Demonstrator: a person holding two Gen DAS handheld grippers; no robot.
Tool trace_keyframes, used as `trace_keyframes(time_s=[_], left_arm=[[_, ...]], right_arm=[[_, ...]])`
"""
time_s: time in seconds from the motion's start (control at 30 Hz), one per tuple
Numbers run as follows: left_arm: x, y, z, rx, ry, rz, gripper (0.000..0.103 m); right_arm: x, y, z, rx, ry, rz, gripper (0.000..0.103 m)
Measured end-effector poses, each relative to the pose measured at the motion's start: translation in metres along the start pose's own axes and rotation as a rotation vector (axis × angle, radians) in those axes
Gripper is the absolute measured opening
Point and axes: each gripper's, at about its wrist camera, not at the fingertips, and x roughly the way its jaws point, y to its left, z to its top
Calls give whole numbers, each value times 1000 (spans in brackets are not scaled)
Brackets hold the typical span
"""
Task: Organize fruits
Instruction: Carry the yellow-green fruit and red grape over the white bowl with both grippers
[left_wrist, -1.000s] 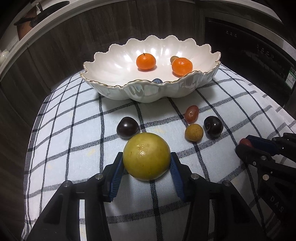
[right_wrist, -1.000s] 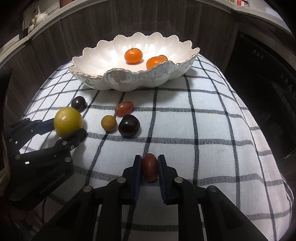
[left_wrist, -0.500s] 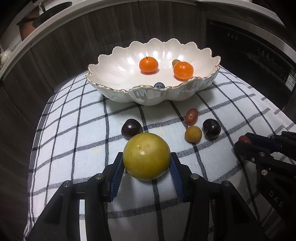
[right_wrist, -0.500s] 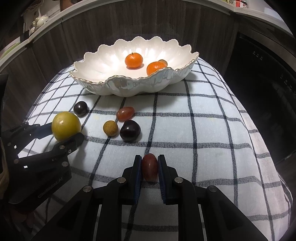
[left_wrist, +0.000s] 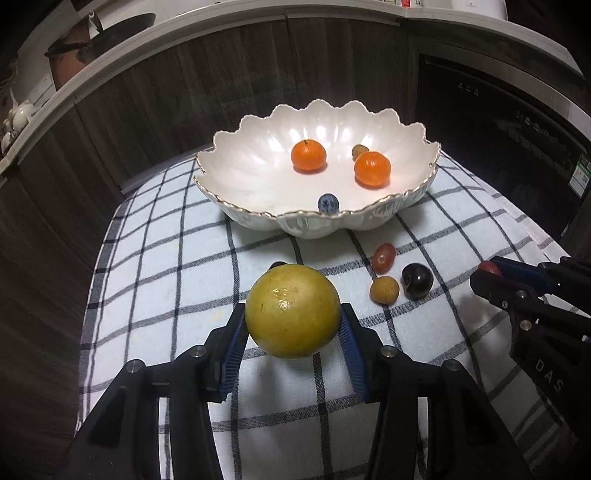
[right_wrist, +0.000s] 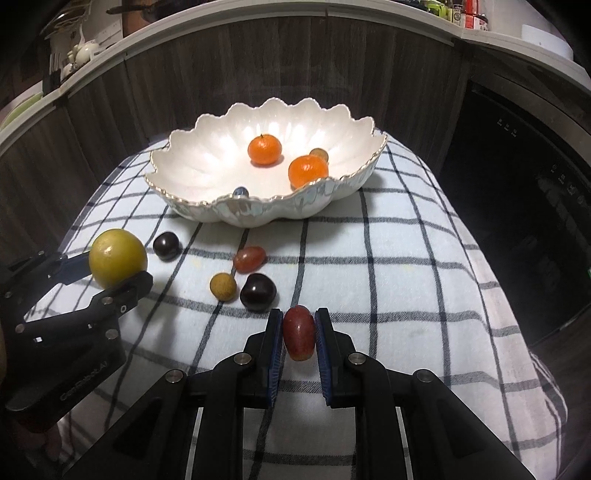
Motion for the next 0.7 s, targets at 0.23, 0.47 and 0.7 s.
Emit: trace_keyframes(time_s=[0.23,0.47,0.7], left_arm=[[-15,4,12,-8,-21,8,48],[-27,13,28,-27,-49,12,48],[-32,19,46,-36,-71,20,47]], right_arm=[[-11,-2,13,10,-28,6,19],[-24,0,31,1,-72,15,19],[-30,1,50,0,-100,28,19]])
